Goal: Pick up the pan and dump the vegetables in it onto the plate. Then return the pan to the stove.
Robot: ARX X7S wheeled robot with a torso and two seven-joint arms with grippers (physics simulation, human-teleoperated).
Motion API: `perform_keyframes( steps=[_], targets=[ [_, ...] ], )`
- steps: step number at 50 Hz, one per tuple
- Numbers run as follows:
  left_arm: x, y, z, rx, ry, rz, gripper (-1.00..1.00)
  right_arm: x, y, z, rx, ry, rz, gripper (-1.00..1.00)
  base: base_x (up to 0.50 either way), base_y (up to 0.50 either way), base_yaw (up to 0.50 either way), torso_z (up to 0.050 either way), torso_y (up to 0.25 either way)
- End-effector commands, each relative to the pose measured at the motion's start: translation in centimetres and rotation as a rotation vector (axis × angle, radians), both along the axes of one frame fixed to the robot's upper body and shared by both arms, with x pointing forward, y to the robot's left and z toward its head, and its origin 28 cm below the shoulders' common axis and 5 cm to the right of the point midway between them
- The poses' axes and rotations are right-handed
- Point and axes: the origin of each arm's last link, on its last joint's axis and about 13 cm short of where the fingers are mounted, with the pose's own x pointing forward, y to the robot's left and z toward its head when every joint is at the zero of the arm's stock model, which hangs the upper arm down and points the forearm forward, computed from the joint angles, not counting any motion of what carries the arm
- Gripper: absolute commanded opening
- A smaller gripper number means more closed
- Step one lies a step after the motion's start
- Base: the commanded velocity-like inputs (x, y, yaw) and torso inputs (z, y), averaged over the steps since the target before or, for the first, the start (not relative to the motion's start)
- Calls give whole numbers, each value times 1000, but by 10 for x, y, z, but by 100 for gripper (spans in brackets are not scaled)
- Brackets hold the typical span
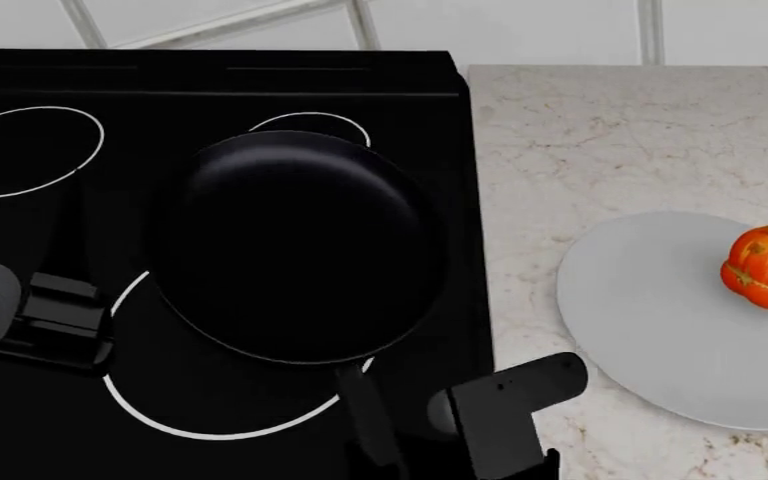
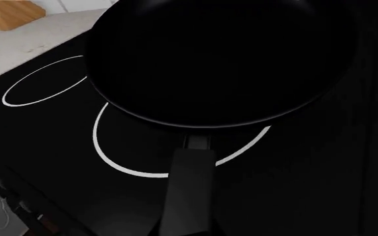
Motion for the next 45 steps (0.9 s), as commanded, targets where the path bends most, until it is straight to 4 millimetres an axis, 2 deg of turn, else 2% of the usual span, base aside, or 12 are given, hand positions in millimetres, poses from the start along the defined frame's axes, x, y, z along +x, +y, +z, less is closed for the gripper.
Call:
perform_keyframes(
  steps=[1,8,9,10,16,24,29,33,34,45],
  targets=[
    [0,6,3,-54,-18,2,100,-2,27,15,23,-118,207,-100,0,0,0,0,10],
    [-5,9,5,-63,-30,5,100,4,22,4,-18,-71,161,-100,0,0,0,2,3],
    [-6,10,5,-70,-26,0,100,9,18,1,-58,-80,106,-100,0,0,0,0,10],
    [-11,10,3,-72,-23,-14,100,26,12,-8,-199,-76,-2,-100,0,0,0,0,0],
    [-14,13,4,-81,-29,-14,100,34,14,-14,-222,-31,6,-100,4,2,1,0,0],
    [-15,15,-1,-79,-19,-9,100,48,0,-7,-251,-68,-99,-100,5,2,3,0,0],
    [-18,17,0,-86,-28,-5,100,48,-3,-12,-234,-13,-112,-100,3,0,0,0,0],
    [-20,19,0,-93,-32,3,100,48,-7,-7,-205,-3,-155,-100,3,0,0,0,0],
    [-21,19,0,-94,-33,6,100,47,-8,-5,-219,-17,-171,100,0,0,0,0,0],
    [-25,19,0,-102,-33,11,100,32,-5,16,-225,-81,-138,100,0,0,0,0,0]
  ],
)
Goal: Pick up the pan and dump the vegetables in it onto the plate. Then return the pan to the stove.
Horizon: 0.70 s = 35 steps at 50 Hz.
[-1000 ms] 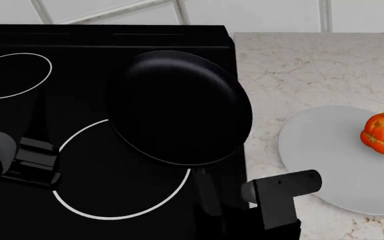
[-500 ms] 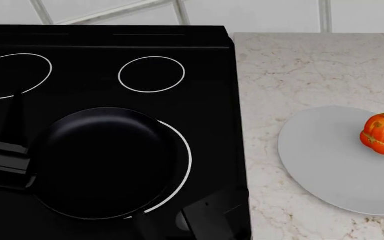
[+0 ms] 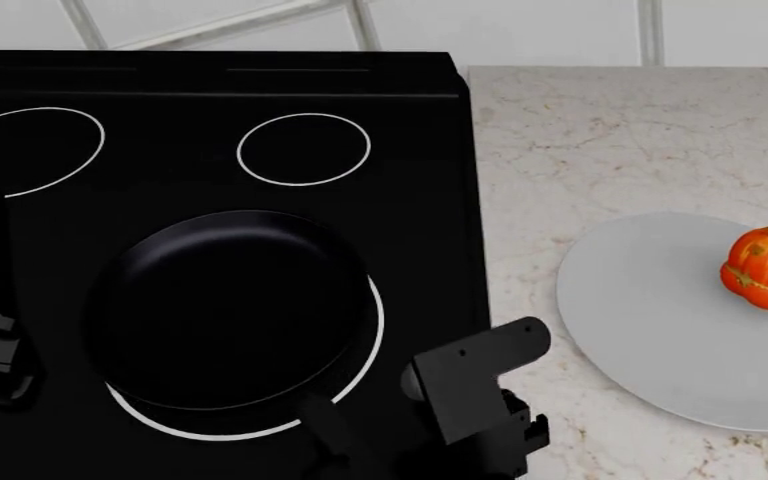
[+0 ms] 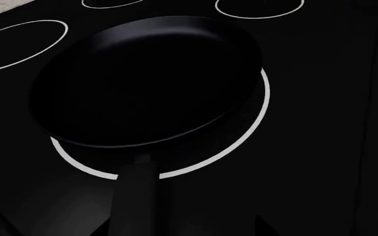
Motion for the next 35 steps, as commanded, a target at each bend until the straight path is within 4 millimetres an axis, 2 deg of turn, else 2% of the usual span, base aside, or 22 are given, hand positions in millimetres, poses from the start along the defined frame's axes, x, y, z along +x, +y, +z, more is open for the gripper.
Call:
perform_keyframes(
  steps=[1,6,18,27,31,35],
  targets=[
    [-1,1,2,-39,-17,-7,100,0,-11,21,-84,-120,-124,100,0,0,-2,0,0],
    [1,1,2,-39,-13,-7,100,-20,-4,40,-61,-164,-90,100,0,0,-2,0,0],
    [4,5,3,-32,-14,-5,100,-39,2,59,23,-183,-20,100,0,0,0,0,0],
    [7,6,-3,-43,-3,-2,100,-77,-3,82,44,-324,-26,100,0,0,0,0,0],
    [6,5,-3,-43,-1,-4,100,-94,0,86,36,-380,-19,100,0,0,0,0,0],
    [5,6,-5,-46,0,-3,100,-102,-6,88,57,-402,-47,100,0,0,0,0,0]
  ],
)
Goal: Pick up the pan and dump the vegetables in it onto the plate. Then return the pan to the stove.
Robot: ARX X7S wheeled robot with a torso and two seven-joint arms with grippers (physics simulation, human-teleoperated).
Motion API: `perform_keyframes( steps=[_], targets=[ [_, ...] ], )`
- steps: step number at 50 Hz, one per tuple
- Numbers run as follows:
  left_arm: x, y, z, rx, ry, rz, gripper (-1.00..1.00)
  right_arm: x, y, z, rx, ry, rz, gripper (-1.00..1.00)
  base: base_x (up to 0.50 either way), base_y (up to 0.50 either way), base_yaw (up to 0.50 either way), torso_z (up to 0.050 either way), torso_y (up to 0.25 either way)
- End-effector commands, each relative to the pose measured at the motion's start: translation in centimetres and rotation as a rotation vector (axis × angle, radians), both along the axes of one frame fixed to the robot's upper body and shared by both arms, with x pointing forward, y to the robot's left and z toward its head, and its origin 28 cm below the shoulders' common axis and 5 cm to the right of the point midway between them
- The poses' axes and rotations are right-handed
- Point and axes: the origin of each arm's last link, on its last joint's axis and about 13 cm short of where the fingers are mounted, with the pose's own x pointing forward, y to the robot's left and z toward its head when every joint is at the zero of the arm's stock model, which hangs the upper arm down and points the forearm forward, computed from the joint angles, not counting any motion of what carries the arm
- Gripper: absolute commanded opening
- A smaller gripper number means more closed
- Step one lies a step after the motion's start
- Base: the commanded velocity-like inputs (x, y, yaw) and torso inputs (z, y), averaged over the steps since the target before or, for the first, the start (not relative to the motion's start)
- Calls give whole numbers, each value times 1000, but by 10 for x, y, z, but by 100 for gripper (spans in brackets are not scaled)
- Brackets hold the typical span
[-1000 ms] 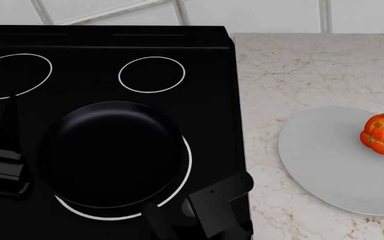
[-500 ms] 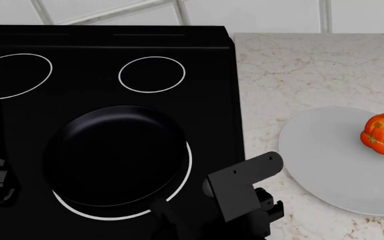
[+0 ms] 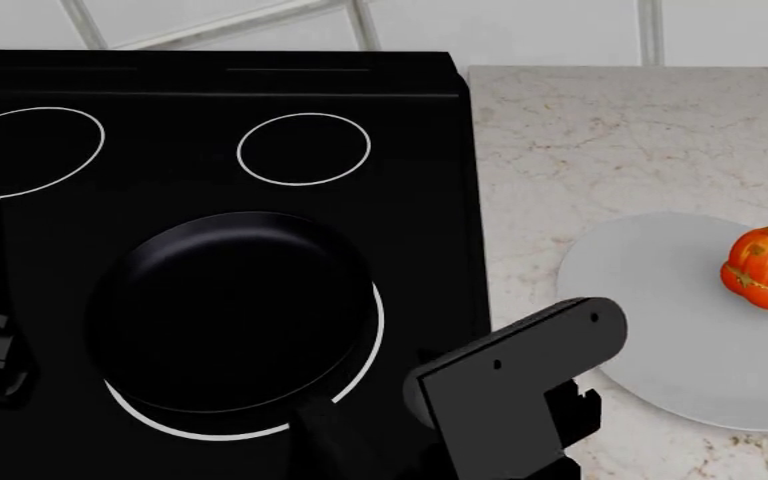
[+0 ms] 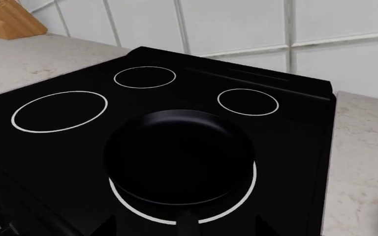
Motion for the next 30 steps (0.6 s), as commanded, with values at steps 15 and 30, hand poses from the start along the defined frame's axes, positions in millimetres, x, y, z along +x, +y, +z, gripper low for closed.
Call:
perform_keyframes(
  steps=[15,30],
  targets=[
    [-2,-2,3,-50,-14,-23,100,-79,-17,21,82,-201,-47,100,0,0,0,0,0],
    [-4,2,-1,-57,-15,-9,100,-102,-31,36,36,-263,-190,100,0,0,0,0,0]
  ],
)
